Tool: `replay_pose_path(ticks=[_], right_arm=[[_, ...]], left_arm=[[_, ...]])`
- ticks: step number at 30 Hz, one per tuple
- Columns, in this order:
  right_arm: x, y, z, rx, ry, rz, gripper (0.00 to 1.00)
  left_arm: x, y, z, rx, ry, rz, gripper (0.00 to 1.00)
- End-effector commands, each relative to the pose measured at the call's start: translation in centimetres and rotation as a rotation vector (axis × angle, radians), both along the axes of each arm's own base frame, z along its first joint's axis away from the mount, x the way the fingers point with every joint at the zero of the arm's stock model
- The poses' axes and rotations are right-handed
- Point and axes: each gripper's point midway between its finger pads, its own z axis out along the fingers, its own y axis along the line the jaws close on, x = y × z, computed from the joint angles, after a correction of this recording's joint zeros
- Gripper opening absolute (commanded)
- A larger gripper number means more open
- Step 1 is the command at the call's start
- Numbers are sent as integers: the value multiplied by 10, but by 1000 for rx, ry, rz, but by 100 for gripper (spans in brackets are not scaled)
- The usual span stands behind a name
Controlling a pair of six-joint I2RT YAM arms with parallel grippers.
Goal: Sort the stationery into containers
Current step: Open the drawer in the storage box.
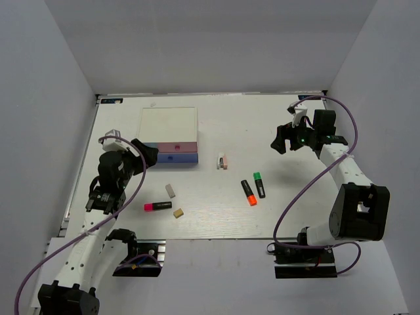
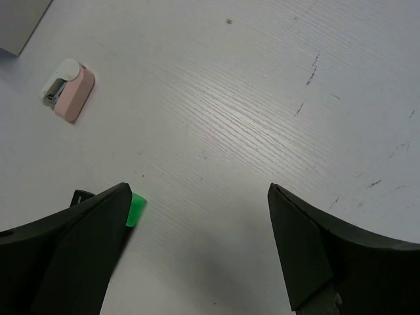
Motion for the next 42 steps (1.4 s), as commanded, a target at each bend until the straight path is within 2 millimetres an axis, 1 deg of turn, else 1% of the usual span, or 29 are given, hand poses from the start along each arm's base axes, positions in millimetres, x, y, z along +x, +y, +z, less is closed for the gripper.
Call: replay_pose_path(ticks=[1,3,4,5,7,10,13,16,17,18,20,21,22,23,24,25,26,27,28,30,31,32,34,35,36,37,40,41,42], right_arm=[[5,2,11,6,-38,16,90],[2,5,17,11,-66,45,90],[0,7,15,11,-67,60,90],[-2,10,17,25,-70,81,90],[-3,12,17,29,-67,93,90],[-7,17,16,44,-62,132,90],[-15,24,16,53,-64,201,90],[-20,29,20,67,-73,252,90],[-19,29,21,71,-71,248,90],[-20,31,23,76,-76,255,90],[-20,33,22,77,-78,270,89],[-20,33,22,76,-86,273,84],[-21,34,21,79,-87,282,79],[-20,35,22,73,-104,299,72],[-22,36,19,74,-107,307,50],[-24,38,20,80,-116,325,38],[-23,39,21,76,-136,337,30],[-24,41,21,80,-140,346,28],[-25,43,22,88,-144,356,33],[-25,48,24,97,-157,372,52],[-24,50,26,100,-160,380,61],[-24,50,27,105,-163,383,64],[-21,54,27,114,-160,385,66],[-22,55,26,120,-156,386,66],[-24,65,25,121,-159,410,66],[-26,66,23,123,-152,413,66],[-28,70,18,112,-157,422,66],[-29,69,15,107,-155,423,64],[-30,71,13,104,-157,436,62]], left_arm=[[-1,-3,-6,-31,10,-3,100],[-2,-5,-14,-43,24,-11,100],[-1,-5,-12,-45,15,-12,100],[-2,-7,-20,-45,38,-21,100],[-2,-9,-17,-59,30,-27,100],[-1,-10,-25,-76,44,-21,100],[0,-12,-25,-99,39,-24,100],[0,-15,-36,-118,68,-25,100],[2,-15,-33,-128,59,-22,100],[1,-15,-42,-126,80,-21,100],[3,-16,-42,-144,75,-16,100],[2,-16,-46,-143,84,-15,100],[3,-16,-44,-144,75,-16,100],[3,-16,-47,-154,78,-12,93],[3,-16,-47,-154,78,-12,85],[1,-16,-53,-152,90,-11,78],[2,-16,-51,-154,80,-12,73],[1,-16,-56,-160,93,-8,62],[1,-14,-61,-160,97,1,59],[-1,-14,-62,-179,101,8,59],[-3,-9,-70,-175,111,27,59],[-5,-10,-75,-190,124,34,59],[-7,-2,-88,-217,149,81,59],[-7,-1,-88,-230,141,84,59],[-5,0,-86,-253,126,88,60],[-6,1,-94,-270,145,89,60],[3,4,-91,-320,124,97,60],[8,6,-88,-335,96,97,60],[10,9,-91,-366,102,111,60]])
